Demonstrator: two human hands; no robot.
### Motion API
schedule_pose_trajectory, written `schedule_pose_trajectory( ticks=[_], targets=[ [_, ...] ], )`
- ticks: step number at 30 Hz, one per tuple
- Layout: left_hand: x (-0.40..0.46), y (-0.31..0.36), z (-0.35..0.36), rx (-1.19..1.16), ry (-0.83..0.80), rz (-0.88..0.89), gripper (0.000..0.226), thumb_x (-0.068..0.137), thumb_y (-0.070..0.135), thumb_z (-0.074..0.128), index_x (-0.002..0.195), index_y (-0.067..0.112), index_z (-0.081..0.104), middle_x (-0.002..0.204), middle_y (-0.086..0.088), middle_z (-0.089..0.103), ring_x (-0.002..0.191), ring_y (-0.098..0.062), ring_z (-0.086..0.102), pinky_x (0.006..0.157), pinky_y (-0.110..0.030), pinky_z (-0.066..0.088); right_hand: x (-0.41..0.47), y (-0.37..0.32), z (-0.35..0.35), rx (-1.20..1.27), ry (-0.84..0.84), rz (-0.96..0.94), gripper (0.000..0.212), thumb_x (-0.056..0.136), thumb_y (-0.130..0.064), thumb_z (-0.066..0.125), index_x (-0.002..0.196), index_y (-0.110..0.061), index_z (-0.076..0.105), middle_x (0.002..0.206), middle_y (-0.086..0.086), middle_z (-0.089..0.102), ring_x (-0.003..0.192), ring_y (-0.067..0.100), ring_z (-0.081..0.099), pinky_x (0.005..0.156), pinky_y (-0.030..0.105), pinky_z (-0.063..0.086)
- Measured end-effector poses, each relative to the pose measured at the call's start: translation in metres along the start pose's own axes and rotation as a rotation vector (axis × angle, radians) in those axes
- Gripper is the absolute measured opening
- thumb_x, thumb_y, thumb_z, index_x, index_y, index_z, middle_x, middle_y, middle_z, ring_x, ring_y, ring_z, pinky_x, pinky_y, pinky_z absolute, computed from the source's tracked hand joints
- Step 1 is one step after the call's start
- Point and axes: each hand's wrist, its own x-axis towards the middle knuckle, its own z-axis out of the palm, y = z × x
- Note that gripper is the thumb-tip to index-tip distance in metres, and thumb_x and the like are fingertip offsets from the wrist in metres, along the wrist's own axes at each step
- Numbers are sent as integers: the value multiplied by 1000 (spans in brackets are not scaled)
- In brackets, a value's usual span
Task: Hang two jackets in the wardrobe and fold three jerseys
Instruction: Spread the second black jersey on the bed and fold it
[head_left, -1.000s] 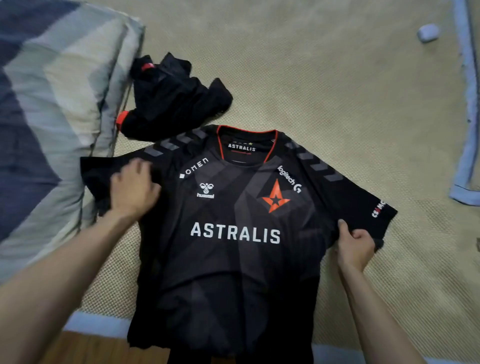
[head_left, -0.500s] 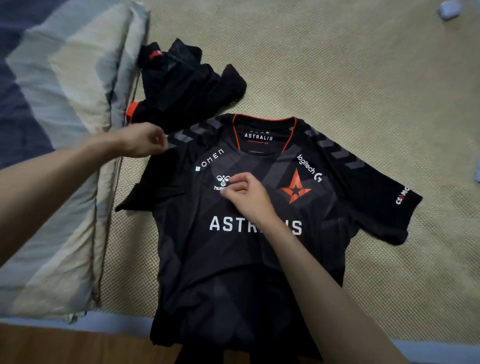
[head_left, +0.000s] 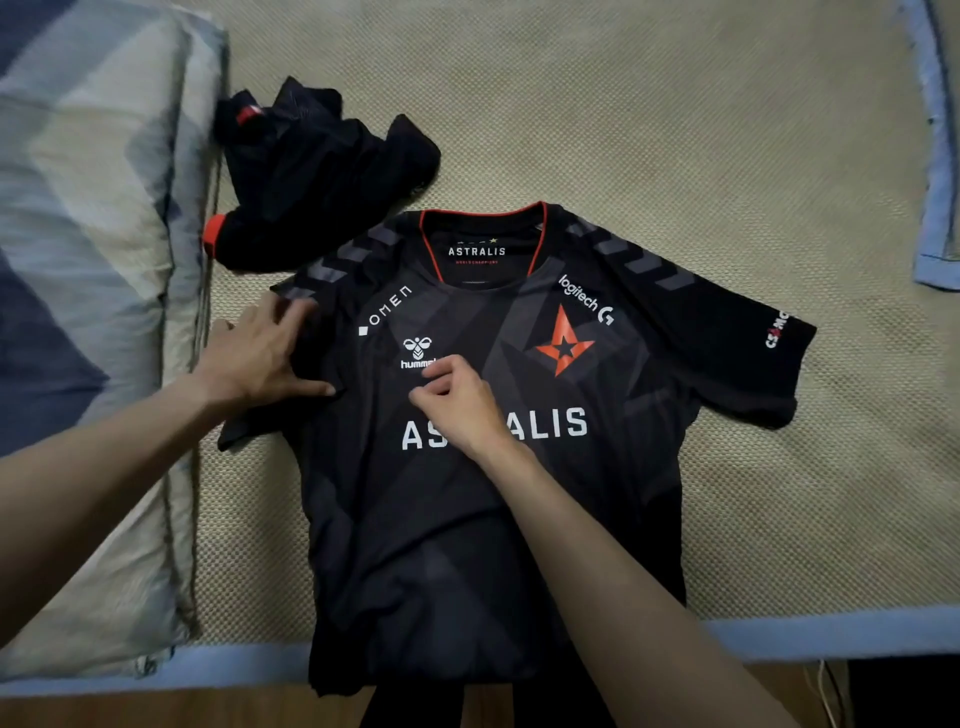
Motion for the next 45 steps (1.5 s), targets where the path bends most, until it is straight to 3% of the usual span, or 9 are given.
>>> schedule_pose_trajectory(
  ticks=[5,11,17,21,27,31,34,39,45],
  targets=[
    [10,5,-4,189,-149,144,59,85,42,67,138,27,45,118,-6,68,108,-28,65,86,-41,52,-12,-3,2,18,-36,-13,30,90,-31,64,118,-25,58,96,-16,68,79,1,61,69,23,46],
    [25,5,-48,-437,-529,-98,13,94,9,65,97,-3,70,66,-9,74,60,-15,72,62,-28,49,-17,-6,3,134,-83,-15,36,86,-32,71,119,-26,58,93,-18,67,86,-1,62,70,22,45],
    [16,88,-151,-656,-653,351,16,92,7,66,103,-2,74,101,-12,78,98,-24,74,94,-33,56,-20,-11,-9,496,-76,-83,76,73,-26,89,138,-18,52,130,-2,64,117,11,63,100,26,51],
    [21,187,-180,-804,-682,515,21,99,-3,48,106,-7,67,102,-11,78,91,-21,76,95,-33,56,-48,-1,-57,786,242,-212,40,83,1,80,119,0,64,109,10,75,95,14,70,85,24,57],
    [48,268,-162,-762,-625,569,26,95,0,53,115,7,68,91,-5,78,85,-19,76,72,-26,53,-55,65,-133,603,542,-192,8,85,-12,77,86,-6,72,89,6,75,83,14,67,79,35,56],
    [96,239,-112,-115,-120,558,43,87,18,63,130,24,58,118,-2,67,114,-29,62,95,-37,49,-16,111,-142,455,543,-16,11,91,-27,69,91,-15,69,92,-2,76,89,12,70,92,37,54],
    [119,207,-90,285,-118,472,60,84,27,65,140,31,45,138,2,53,133,-26,46,110,-46,32,2,127,-136,332,465,61,46,96,-37,63,129,-6,57,125,3,64,118,18,58,105,31,42],
    [137,190,-104,572,18,580,54,84,26,64,136,27,50,134,-1,49,139,-23,36,122,-56,7,10,138,-131,392,598,33,40,106,-22,52,141,-4,49,135,2,58,125,13,54,101,20,39],
    [153,202,-132,604,-120,522,29,88,31,60,116,33,60,108,8,57,113,-18,54,98,-39,43,10,138,-136,536,918,90,42,109,-21,43,148,-9,42,142,-2,49,126,7,46,104,15,33]
  ],
)
